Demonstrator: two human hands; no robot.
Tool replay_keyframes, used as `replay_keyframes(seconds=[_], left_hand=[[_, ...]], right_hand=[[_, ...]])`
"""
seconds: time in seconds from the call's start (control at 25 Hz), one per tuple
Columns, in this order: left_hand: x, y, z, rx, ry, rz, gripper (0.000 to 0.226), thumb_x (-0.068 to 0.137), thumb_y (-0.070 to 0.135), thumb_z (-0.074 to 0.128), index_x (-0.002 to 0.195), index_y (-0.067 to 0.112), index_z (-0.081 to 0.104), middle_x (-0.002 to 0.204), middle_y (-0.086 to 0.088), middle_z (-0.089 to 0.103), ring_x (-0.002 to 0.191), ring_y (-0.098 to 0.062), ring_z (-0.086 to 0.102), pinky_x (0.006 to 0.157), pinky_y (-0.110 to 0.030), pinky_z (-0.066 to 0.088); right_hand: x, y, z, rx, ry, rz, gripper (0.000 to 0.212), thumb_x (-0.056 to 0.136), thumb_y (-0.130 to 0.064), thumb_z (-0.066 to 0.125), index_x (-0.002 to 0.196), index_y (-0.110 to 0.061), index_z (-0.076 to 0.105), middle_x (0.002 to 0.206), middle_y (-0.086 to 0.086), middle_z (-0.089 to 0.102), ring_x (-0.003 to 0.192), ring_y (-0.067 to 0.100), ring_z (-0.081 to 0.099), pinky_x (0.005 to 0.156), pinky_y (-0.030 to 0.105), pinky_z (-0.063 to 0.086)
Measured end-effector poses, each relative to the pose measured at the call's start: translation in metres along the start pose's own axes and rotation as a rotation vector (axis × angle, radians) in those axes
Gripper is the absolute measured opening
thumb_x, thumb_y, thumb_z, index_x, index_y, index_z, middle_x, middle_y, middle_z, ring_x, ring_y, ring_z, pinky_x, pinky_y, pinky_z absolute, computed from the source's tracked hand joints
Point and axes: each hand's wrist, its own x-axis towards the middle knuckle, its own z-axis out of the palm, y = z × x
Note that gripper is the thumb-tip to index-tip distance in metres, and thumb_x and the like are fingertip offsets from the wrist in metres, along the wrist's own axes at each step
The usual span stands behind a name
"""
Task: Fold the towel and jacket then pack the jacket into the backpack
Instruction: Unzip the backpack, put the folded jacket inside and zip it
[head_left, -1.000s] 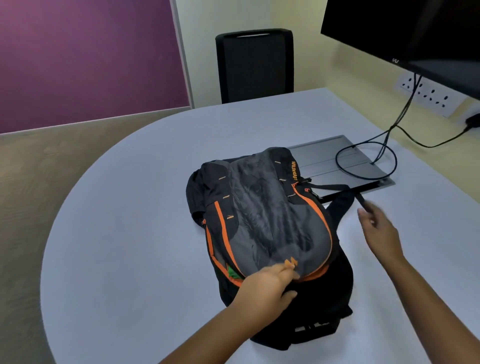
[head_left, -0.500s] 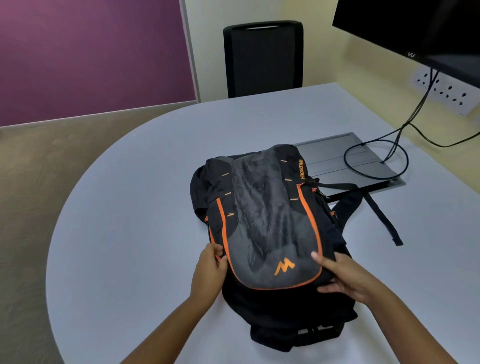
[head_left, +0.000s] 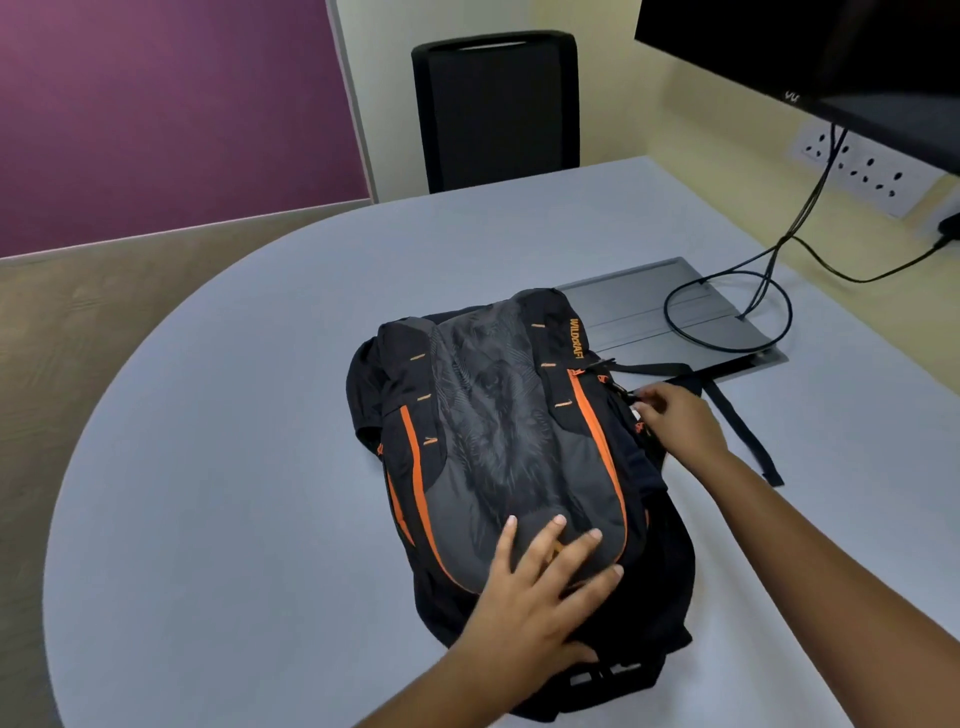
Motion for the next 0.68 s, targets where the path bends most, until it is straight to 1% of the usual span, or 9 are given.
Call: replay_keyframes(seconds=[0.04,0.12,0.2,0.28,0.36,0.44,0.52,0.56,0.68], left_hand=[[0.007,0.004,0.002,0.028,-0.056,-0.016,0.084,0.061,0.06,0.068,0.135,0.033,0.038,0.142,0.002,0.039,0.128,-0.026,0.046,0.099,-0.059,0.037],[0.018,0.002,0.0,0.018,-0.127,-0.146,0.082,0.061,0.041,0.076,0.134,0.03,0.04,0.135,0.004,0.052,0.12,-0.028,0.055,0.094,-0.053,0.046],[0.022,-0.004,-0.001,0.015,-0.077,-0.142,0.073,0.062,0.028,0.077,0.127,0.025,0.044,0.12,0.009,0.064,0.109,-0.026,0.064,0.087,-0.043,0.054],[0.021,-0.007,-0.002,-0.101,0.038,-0.121,0.044,0.074,0.022,0.064,0.117,0.023,0.051,0.107,0.012,0.07,0.102,-0.02,0.067,0.08,-0.032,0.056],[0.021,-0.012,-0.015,-0.289,0.045,-0.18,0.025,0.088,0.031,0.052,0.113,0.026,0.055,0.099,0.015,0.071,0.101,-0.01,0.066,0.075,-0.019,0.053],[0.027,-0.027,-0.04,-0.536,-0.062,-0.286,0.035,0.091,0.055,0.039,0.119,0.036,0.048,0.097,0.017,0.071,0.098,0.002,0.063,0.076,-0.009,0.045],[0.046,-0.05,-0.051,-0.583,-0.135,-0.335,0.039,0.089,0.058,0.039,0.124,0.042,0.039,0.096,0.013,0.071,0.091,-0.001,0.063,0.076,-0.013,0.046],[0.062,-0.061,-0.052,-0.51,-0.101,-0.322,0.035,0.092,0.049,0.041,0.125,0.038,0.042,0.098,0.01,0.07,0.087,-0.005,0.065,0.076,-0.019,0.049],[0.133,-0.087,-0.041,-0.284,-0.065,-0.289,0.034,0.096,0.02,0.046,0.129,0.023,0.05,0.116,0.001,0.061,0.101,-0.019,0.061,0.077,-0.031,0.049]], right_hand=[[0.011,-0.004,0.003,0.005,-0.005,-0.026,0.029,0.092,-0.021,0.057,0.12,-0.015,0.061,0.118,0.006,0.064,0.098,0.023,0.061,0.079,0.03,0.046],[0.03,-0.011,0.012,-0.027,-0.055,-0.07,0.037,0.093,-0.021,0.054,0.13,-0.017,0.054,0.126,0.01,0.06,0.106,0.028,0.059,0.085,0.035,0.048],[0.04,-0.016,0.022,-0.07,-0.12,-0.08,0.039,0.093,-0.02,0.053,0.132,-0.017,0.052,0.125,0.012,0.06,0.112,0.031,0.056,0.089,0.036,0.045],[0.045,-0.019,0.023,-0.14,-0.093,-0.096,0.033,0.091,-0.023,0.056,0.124,-0.018,0.059,0.116,0.011,0.066,0.107,0.03,0.059,0.088,0.038,0.048],[0.046,-0.017,0.013,-0.177,-0.042,-0.138,0.026,0.088,-0.028,0.062,0.112,-0.02,0.067,0.104,0.006,0.071,0.097,0.025,0.064,0.082,0.035,0.049],[0.045,-0.012,-0.002,-0.18,-0.014,-0.195,0.023,0.084,-0.031,0.067,0.104,-0.021,0.071,0.095,0.001,0.074,0.087,0.018,0.067,0.073,0.027,0.045],[0.044,-0.01,-0.014,-0.146,-0.006,-0.219,0.022,0.08,-0.031,0.072,0.098,-0.02,0.073,0.089,-0.002,0.074,0.078,0.011,0.065,0.066,0.021,0.039],[0.045,-0.011,-0.018,-0.055,-0.029,-0.188,0.021,0.078,-0.029,0.075,0.095,-0.018,0.073,0.085,-0.003,0.072,0.074,0.008,0.063,0.064,0.018,0.039],[0.047,-0.018,-0.027,0.173,-0.123,-0.099,0.019,0.073,-0.021,0.079,0.089,-0.013,0.073,0.068,-0.008,0.064,0.065,0.002,0.058,0.055,0.011,0.039]])
